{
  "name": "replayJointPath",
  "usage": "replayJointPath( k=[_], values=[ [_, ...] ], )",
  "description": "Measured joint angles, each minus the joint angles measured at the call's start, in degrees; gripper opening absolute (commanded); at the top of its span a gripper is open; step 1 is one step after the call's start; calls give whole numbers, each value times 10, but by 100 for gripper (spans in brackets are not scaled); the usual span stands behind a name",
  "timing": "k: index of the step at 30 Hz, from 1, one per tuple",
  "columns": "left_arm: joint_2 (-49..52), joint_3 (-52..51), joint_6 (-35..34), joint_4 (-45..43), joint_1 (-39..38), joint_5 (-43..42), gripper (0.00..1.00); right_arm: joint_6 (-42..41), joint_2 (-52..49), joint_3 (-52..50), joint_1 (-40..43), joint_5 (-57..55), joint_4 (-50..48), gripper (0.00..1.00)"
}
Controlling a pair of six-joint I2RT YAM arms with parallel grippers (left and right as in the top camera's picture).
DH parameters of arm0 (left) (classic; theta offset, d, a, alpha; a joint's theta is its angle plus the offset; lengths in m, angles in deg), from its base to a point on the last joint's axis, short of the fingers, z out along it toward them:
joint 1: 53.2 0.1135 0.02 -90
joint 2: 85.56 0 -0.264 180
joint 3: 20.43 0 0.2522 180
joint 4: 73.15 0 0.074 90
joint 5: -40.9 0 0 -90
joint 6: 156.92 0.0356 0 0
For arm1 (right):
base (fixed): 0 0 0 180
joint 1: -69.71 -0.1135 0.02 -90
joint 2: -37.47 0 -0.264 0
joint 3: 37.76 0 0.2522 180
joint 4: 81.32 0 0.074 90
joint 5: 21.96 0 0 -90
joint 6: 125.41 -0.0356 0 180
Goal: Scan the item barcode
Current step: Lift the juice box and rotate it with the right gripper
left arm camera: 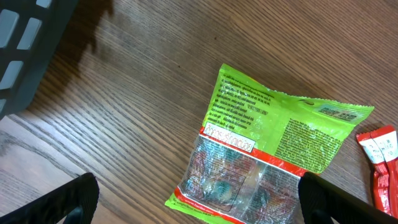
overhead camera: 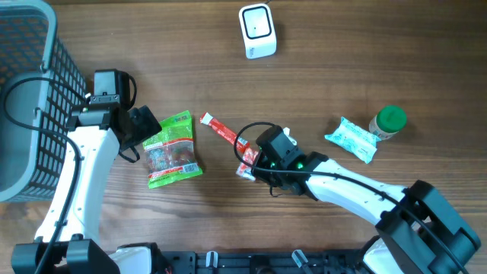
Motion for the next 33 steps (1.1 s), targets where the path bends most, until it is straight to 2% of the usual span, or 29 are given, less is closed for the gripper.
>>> replayJointPath(
  k=[2, 8, 11, 14, 18, 24, 26, 29, 33],
  values=[
    [0, 0, 0, 0, 0, 0, 100, -4, 0, -2, 0, -1, -8, 4],
    [0, 0, 0, 0, 0, 0, 100, 23, 0, -2, 9, -8, -17, 4],
    [0, 0, 0, 0, 0, 0, 100, 94, 27, -3, 38, 23, -14, 4],
    [0, 0, 0, 0, 0, 0, 100, 199, 139, -3, 113, 111, -8, 4],
    [0, 0, 0, 0, 0, 0, 100, 280, 275, -3, 222, 266, 2, 4],
    [0, 0, 0, 0, 0, 0, 100, 388, 276, -3, 320, 538, -13, 4],
    [0, 0, 0, 0, 0, 0, 100, 405, 256, -3, 335, 612, -55, 4],
    [0, 0, 0, 0, 0, 0, 100, 386, 226, -5, 350, 678, -127, 4],
    [0, 0, 0, 0, 0, 0, 100, 273, 205, -7, 353, 720, -239, 4]
  ],
)
